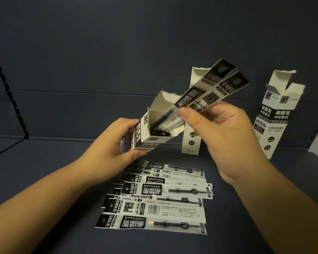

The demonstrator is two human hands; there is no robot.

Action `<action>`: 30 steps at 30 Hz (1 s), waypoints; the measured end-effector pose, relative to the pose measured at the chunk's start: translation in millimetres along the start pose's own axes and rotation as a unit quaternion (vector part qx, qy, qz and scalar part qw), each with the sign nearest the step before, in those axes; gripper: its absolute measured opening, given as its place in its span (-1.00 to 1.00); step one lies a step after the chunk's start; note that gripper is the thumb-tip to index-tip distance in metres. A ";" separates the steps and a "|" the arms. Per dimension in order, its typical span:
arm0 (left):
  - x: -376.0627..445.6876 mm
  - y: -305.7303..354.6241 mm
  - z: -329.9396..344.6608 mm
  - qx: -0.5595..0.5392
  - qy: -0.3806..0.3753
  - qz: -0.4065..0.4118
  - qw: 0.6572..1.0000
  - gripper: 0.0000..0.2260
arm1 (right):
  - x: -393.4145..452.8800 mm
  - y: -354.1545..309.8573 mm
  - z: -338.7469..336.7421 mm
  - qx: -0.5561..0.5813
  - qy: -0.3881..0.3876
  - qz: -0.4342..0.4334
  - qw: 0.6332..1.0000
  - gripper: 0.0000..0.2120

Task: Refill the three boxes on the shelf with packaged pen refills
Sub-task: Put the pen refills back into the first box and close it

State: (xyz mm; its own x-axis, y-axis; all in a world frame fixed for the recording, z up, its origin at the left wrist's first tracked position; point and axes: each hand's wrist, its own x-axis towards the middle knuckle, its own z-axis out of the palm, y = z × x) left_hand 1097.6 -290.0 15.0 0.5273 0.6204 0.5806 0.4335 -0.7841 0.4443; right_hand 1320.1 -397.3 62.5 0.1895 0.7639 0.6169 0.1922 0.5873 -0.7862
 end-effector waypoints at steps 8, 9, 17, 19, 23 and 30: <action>-0.7 2.3 0.1 0.015 0.000 0.006 1.000 -0.45 | 0.3 10.0 5.7 -0.100 -0.079 0.074 0.989 -0.64; -0.7 2.1 0.2 0.015 0.000 0.006 1.000 -0.46 | 0.0 9.3 6.2 -0.101 -0.085 0.084 0.988 -0.58; -0.2 1.5 -0.9 0.010 0.002 -0.003 1.000 -0.43 | -0.2 0.2 0.1 -0.142 -0.112 -0.010 0.983 -0.86; -0.4 1.5 -0.5 0.007 -0.002 0.000 1.000 -0.44 | -1.6 2.5 3.1 -0.163 -0.124 -0.003 0.979 -0.89; -0.5 0.0 -0.4 0.003 0.000 0.000 1.000 -0.43 | -3.6 0.9 5.8 -0.166 -0.110 -0.012 0.980 -0.85; -0.4 -0.1 -0.1 0.012 -0.005 -0.002 1.000 -0.42 | -6.9 6.8 11.1 -0.201 -0.087 -0.019 0.975 -0.92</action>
State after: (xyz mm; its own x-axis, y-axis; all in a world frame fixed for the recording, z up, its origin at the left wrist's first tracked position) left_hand 1097.2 -290.1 14.8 0.5325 0.6243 0.5715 0.4539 -0.7806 0.4297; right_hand 1309.4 -395.6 52.5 0.0156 0.7983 0.6021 0.5651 0.4898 -0.6639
